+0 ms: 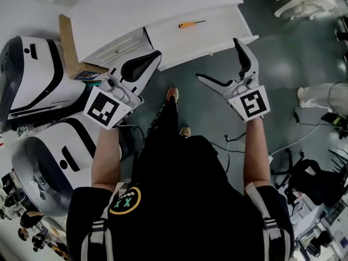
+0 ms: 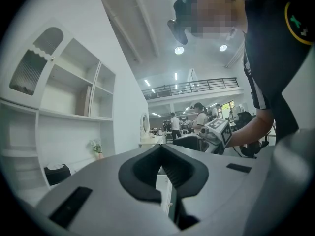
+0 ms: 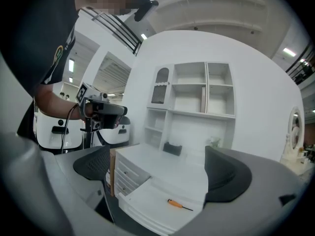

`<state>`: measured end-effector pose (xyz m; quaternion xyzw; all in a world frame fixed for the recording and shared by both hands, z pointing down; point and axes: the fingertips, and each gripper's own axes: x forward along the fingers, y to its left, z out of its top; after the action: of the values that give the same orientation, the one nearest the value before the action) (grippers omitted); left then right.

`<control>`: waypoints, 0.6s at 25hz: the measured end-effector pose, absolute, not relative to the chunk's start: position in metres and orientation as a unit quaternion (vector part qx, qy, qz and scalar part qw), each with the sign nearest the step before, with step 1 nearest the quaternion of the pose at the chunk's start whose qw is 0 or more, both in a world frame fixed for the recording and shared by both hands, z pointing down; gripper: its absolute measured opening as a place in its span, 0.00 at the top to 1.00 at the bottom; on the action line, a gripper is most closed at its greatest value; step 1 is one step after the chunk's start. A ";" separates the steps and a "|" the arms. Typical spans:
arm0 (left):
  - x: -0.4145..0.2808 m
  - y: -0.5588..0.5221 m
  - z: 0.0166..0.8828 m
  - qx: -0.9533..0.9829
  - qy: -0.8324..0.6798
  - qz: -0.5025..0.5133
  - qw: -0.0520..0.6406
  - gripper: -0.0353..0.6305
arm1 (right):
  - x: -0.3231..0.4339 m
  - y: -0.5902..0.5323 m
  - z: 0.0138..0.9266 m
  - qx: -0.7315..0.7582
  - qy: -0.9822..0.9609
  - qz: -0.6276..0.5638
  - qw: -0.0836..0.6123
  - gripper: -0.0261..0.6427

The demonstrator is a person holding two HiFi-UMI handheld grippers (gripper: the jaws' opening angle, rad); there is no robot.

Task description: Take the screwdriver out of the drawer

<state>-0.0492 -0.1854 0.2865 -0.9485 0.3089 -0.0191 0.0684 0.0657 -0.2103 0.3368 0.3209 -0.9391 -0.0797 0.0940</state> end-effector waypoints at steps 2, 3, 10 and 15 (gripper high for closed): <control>-0.050 -0.198 0.285 -0.949 0.312 -0.013 0.050 0.92 | 0.060 -0.227 0.342 0.317 -0.940 -0.081 0.099 0.09; -0.051 -0.204 0.285 -0.949 0.312 -0.011 0.044 0.92 | 0.058 -0.235 0.346 0.314 -0.940 -0.083 0.105 0.09; -0.056 -0.241 0.289 -0.950 0.312 -0.008 0.023 0.92 | 0.049 -0.293 0.386 0.289 -0.940 -0.096 0.153 0.09; -0.061 -0.263 0.295 -0.950 0.311 -0.012 0.015 0.92 | 0.044 -0.327 0.414 0.273 -0.939 -0.096 0.186 0.09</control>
<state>-0.0606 -0.2626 0.2949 -0.9504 0.3106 -0.0117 0.0150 0.0441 -0.3270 0.4138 0.2729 -0.9391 -0.0960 0.1856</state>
